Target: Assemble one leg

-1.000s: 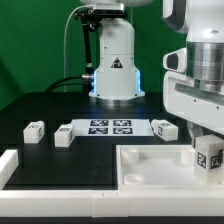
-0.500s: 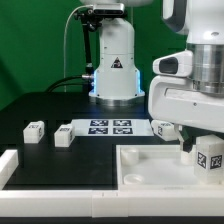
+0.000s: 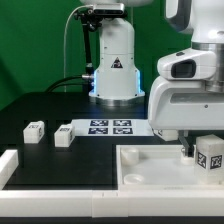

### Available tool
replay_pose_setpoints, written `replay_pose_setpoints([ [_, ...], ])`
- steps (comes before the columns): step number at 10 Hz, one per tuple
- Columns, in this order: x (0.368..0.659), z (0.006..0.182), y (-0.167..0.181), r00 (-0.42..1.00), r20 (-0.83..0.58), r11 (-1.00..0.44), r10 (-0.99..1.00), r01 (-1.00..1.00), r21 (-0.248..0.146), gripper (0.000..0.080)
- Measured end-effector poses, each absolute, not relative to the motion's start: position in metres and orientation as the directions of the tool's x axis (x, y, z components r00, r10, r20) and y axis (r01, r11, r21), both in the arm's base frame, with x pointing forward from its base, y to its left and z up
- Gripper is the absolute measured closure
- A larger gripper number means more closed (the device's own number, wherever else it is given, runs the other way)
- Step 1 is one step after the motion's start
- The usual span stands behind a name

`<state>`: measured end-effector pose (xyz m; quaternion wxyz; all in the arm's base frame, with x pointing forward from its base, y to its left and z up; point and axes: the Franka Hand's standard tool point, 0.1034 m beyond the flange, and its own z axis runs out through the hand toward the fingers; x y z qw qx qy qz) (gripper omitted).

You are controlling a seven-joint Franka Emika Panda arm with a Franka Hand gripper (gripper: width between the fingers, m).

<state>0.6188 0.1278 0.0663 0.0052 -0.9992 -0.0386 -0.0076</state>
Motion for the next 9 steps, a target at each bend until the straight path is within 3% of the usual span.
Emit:
replay_pose_setpoints([
  [3, 0.6205, 0.0664, 0.1201, 0.927, 0.015, -0.927, 0.376, 0.376, 0.011, 0.0150],
  [5, 0.6210, 0.0663, 0.1176, 0.908, 0.018, -0.909, 0.418, 0.417, 0.014, 0.0150],
  [6, 0.6209, 0.0663, 0.1177, 0.918, 0.018, -0.919, 0.395, 0.395, 0.013, 0.0189],
  [7, 0.6210, 0.0663, 0.1175, 0.924, 0.018, -0.924, 0.382, 0.382, 0.013, 0.0327],
  [8, 0.6210, 0.0663, 0.1174, 0.926, 0.018, -0.927, 0.376, 0.376, 0.013, 0.0327],
  [9, 0.6209, 0.0663, 0.1179, 0.953, 0.020, -0.953, 0.303, 0.303, 0.009, 0.0462],
])
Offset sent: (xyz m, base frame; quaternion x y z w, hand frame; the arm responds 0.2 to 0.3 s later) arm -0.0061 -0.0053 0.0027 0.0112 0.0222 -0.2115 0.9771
